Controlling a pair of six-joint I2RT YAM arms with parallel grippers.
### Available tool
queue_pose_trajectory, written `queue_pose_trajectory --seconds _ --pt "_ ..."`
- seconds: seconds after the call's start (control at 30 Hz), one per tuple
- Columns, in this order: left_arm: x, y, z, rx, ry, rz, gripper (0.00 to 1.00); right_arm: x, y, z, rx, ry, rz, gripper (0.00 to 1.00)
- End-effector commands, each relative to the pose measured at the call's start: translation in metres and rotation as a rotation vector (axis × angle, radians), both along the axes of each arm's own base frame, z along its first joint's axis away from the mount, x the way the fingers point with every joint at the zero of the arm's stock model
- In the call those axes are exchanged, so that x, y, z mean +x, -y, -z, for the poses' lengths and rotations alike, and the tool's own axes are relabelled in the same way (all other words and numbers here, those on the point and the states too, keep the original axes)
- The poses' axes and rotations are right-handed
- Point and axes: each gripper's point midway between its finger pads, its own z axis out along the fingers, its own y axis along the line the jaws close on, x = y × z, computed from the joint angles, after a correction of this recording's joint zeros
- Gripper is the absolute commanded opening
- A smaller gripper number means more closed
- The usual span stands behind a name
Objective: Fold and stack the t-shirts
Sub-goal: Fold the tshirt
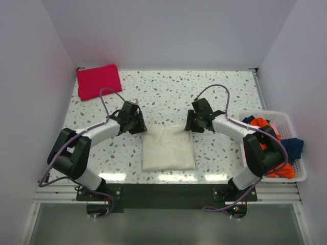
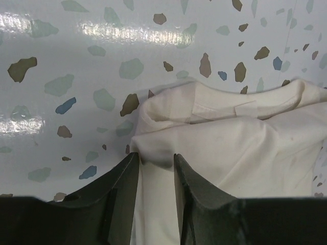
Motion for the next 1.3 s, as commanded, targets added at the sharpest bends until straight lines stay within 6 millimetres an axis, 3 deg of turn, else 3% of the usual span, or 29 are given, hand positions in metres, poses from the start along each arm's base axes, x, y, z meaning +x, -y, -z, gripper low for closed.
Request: queue_pose_trajectory --seconds 0.0,0.3,0.57,0.7,0.87,0.97,1.13,1.27 --pt "0.016 0.008 -0.011 -0.039 0.066 0.016 0.38 0.025 -0.007 -0.025 0.026 0.106 0.020 0.45" --pt "0.017 0.005 -0.010 -0.037 0.062 0.009 0.34 0.035 -0.016 -0.024 0.071 0.123 0.048 0.44" --pt "0.018 0.003 -0.009 -0.038 0.064 0.010 0.33 0.040 -0.015 -0.015 0.056 0.109 0.070 0.31" --pt "0.019 0.002 -0.009 -0.037 0.066 0.009 0.29 0.039 -0.013 -0.016 0.051 0.106 0.079 0.16" --pt "0.022 0.002 -0.012 -0.043 0.076 0.014 0.11 0.036 -0.005 -0.027 0.022 0.120 0.095 0.00" --pt "0.023 0.001 -0.019 -0.045 0.092 0.009 0.00 0.033 0.002 -0.037 -0.001 0.136 0.101 0.00" --pt "0.032 -0.012 -0.028 -0.037 0.118 -0.043 0.00 0.040 0.021 -0.048 -0.089 0.183 0.129 0.00" --pt "0.039 -0.016 -0.022 -0.042 0.101 -0.051 0.00 0.050 0.025 -0.037 -0.135 0.162 0.119 0.00"
